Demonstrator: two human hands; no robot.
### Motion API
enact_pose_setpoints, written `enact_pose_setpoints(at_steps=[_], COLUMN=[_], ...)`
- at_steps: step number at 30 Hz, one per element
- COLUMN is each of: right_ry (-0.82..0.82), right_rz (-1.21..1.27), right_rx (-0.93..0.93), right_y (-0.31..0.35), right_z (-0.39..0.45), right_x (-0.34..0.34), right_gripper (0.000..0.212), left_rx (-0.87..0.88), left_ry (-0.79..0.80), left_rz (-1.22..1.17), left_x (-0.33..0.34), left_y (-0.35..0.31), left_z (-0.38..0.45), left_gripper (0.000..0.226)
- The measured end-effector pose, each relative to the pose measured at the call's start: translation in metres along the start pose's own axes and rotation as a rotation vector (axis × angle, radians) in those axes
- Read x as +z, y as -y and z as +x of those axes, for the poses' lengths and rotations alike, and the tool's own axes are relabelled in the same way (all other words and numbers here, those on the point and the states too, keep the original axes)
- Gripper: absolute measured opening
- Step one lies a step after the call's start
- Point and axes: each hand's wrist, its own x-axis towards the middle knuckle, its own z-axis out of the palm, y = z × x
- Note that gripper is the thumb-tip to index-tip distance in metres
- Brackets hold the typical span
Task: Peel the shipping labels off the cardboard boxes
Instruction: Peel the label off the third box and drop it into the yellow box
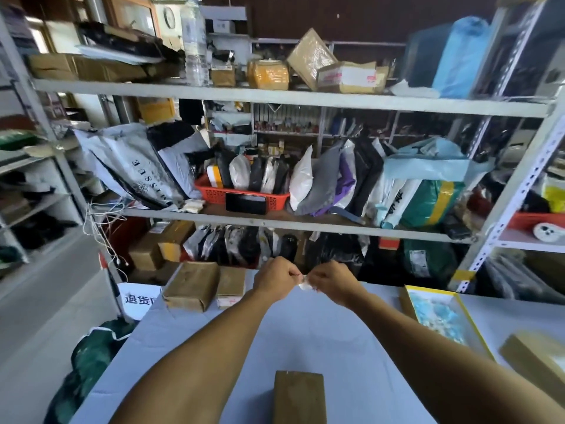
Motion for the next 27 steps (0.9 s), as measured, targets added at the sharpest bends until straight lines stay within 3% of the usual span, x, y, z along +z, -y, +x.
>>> enact_pose_setpoints(at_steps=[5, 8, 12, 19, 24, 27], right_ry=[0.049, -0.041, -0.107, -0.093, 0.014, 0.003], right_rz=[-0.174, -0.153, -0.138, 0.045, 0.342, 0.38], right_rx=[-0.006, 0.06, 0.083, -0.033, 0.031, 0.036], right_y=[0.013, 0.014, 0.017, 0.03, 0.031, 0.03], right_z=[-0.006, 0.0, 0.005, 0.01, 0.01, 0.01], right_x=[0.006, 0.008, 0.006, 0.009, 0.015, 0.019], right_gripper=[0.015, 0.007, 0.017, 0.008, 0.015, 0.011], left_rx=[-0.033, -0.049, -0.038, -0.093, -0.137, -0.163], left_ry=[0.01, 0.125, 0.257, 0.023, -0.047, -0.084], left_rz=[-0.018, -0.122, -0.188, -0.282, -0.237, -0.231], left_x=[-0.001, -0.004, -0.012, -0.025, -0.027, -0.021], left_y=[-0.004, -0.006, -0.003, 0.008, 0.015, 0.017], left_z=[-0.004, -0.005, -0.006, -0.009, -0.007, -0.008], left_gripper=[0.014, 0.016, 0.014, 0.008, 0.026, 0.034])
